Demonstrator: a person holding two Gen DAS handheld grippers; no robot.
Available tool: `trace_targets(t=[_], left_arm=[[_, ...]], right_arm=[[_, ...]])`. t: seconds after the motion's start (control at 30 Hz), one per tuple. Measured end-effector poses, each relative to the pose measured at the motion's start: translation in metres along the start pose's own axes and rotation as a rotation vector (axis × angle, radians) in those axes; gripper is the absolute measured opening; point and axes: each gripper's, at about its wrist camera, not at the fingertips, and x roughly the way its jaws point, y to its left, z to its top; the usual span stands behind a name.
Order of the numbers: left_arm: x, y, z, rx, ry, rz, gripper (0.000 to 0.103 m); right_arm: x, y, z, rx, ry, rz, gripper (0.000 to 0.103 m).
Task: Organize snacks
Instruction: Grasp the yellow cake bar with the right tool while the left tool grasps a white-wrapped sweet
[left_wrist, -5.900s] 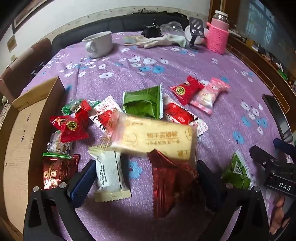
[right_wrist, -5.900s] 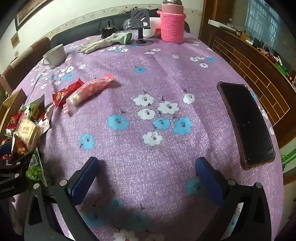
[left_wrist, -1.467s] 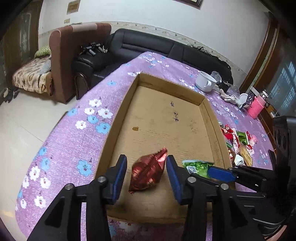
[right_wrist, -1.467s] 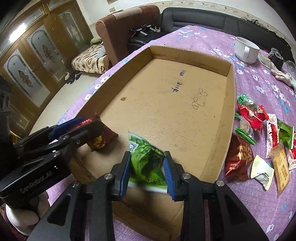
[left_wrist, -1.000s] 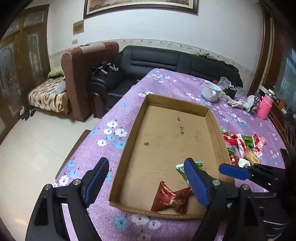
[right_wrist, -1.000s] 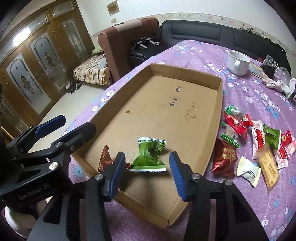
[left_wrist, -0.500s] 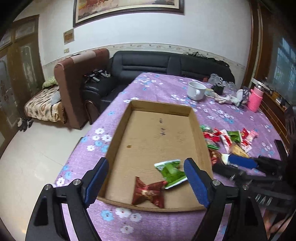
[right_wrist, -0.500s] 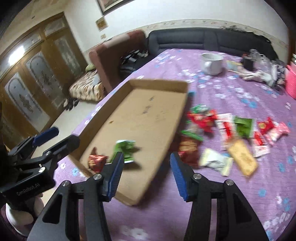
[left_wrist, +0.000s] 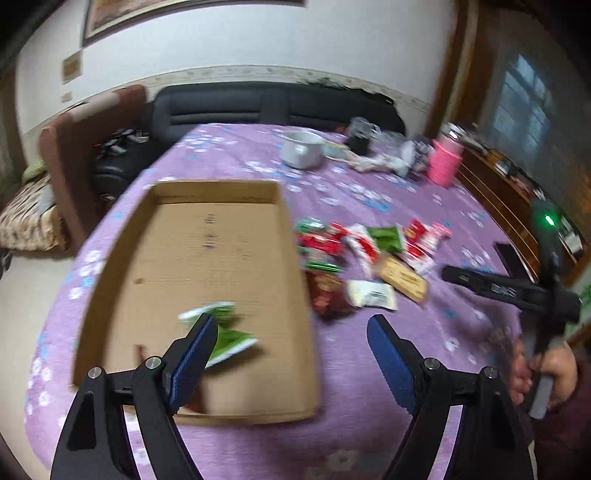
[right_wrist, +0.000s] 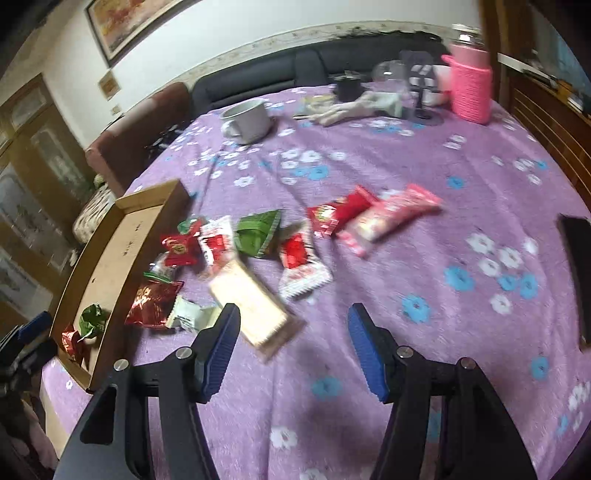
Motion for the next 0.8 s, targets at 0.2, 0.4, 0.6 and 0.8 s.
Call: trace_targets(t=[0.2,0.4,0.6,0.8], left_arm=[[0.018,-0.032,-0.005,0.079,0.054,-0.061,0.086],[0.028,-0.049,-0.003,0.109,0.069,-0.101,0.086],[0.05,-0.064,0.009,0.145,0.097,-0.108,0.086],[0.089,-0.09,0.024,0.243,0.103,-0.081,0.086]], right_arm=[[0.032,0.038,0.01,-0.24,-0.003,0.005,0.06],[0.061,0.044,0.004,-0.302,0.062,-0.003,0.046],[0.045,0.019,-0.003,-0.191,0.055,-0.016,0.032],[0.031,-0.019,-0.014,-0.056,0.002,0.065,0.032]])
